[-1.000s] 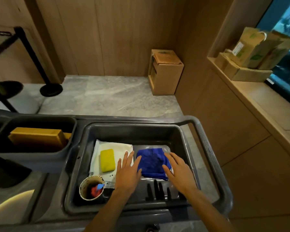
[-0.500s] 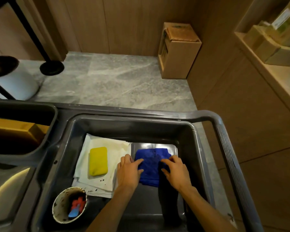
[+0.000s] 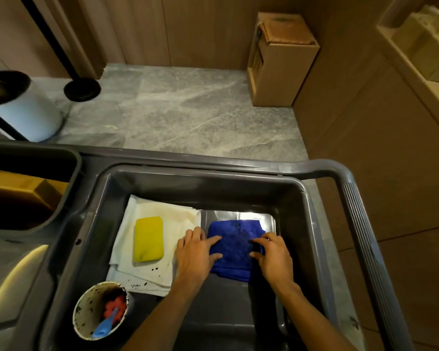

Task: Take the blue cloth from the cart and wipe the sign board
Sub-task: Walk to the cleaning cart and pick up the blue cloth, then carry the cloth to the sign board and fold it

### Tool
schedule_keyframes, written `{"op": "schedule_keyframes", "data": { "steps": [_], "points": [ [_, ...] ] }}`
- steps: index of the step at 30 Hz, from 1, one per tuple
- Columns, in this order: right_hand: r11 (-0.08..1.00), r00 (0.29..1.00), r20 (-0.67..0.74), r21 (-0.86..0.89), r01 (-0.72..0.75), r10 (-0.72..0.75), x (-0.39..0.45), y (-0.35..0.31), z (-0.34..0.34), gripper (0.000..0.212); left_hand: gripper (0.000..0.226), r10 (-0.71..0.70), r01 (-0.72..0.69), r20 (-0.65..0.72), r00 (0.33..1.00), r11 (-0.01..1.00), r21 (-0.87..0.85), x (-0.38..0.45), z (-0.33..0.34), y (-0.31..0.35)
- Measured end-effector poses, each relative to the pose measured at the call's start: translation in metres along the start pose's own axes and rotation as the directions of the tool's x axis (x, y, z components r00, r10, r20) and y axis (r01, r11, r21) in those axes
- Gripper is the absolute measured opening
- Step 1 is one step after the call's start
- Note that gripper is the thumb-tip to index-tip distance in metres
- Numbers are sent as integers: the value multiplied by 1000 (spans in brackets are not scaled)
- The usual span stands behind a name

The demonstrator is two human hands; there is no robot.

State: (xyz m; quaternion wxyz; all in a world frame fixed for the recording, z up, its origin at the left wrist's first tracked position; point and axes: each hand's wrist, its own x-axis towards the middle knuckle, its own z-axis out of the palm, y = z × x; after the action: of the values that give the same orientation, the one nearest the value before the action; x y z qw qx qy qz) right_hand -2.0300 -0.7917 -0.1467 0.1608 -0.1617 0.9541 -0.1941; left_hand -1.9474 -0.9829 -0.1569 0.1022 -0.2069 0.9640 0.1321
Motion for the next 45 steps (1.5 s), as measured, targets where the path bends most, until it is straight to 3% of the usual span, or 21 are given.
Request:
{"op": "schedule_keyframes", "data": {
  "steps": [4, 9, 14, 17, 23, 31, 35, 40, 45],
  "points": [
    [999, 999, -36, 37, 1, 1, 7, -2, 4, 25, 43, 8, -7, -11, 1000, 999, 39, 7, 3, 4],
    [990, 998, -15, 128, -59, 61, 14, -3, 10, 28, 30, -13, 11, -17, 1000, 996, -87, 13, 1, 9],
    [999, 997, -73, 18, -26, 27, 15, -4, 10, 21, 23, -27, 22, -28, 999, 987, -157, 8, -6, 15],
    [985, 996, -77, 166, -40, 54, 10, -10, -1, 25, 24, -55, 46, -61, 997, 990, -136, 1, -13, 18],
    [967, 996, -89, 255, 16, 7, -5, -21, -39, 25, 28, -68, 47, -122, 990, 984, -172, -10, -39, 28],
    [946, 982, -178, 299, 123, -71, -11, -57, -119, 16, 36, -34, -38, -204, 978, 940, -339, -20, -119, 43],
    [944, 956, -276, 279, 176, -97, -14, -80, -169, 17, 26, -42, -90, -279, 959, 893, -442, -23, -169, 54],
    [933, 918, -346, 226, 280, -192, -20, -104, -222, 15, 15, -19, -154, -419, 908, 914, -376, -30, -234, 56],
    [915, 885, -349, 145, 376, -308, -28, -136, -276, 12, 19, -14, -200, -518, 855, 913, -356, -47, -300, 56]
  ]
}}
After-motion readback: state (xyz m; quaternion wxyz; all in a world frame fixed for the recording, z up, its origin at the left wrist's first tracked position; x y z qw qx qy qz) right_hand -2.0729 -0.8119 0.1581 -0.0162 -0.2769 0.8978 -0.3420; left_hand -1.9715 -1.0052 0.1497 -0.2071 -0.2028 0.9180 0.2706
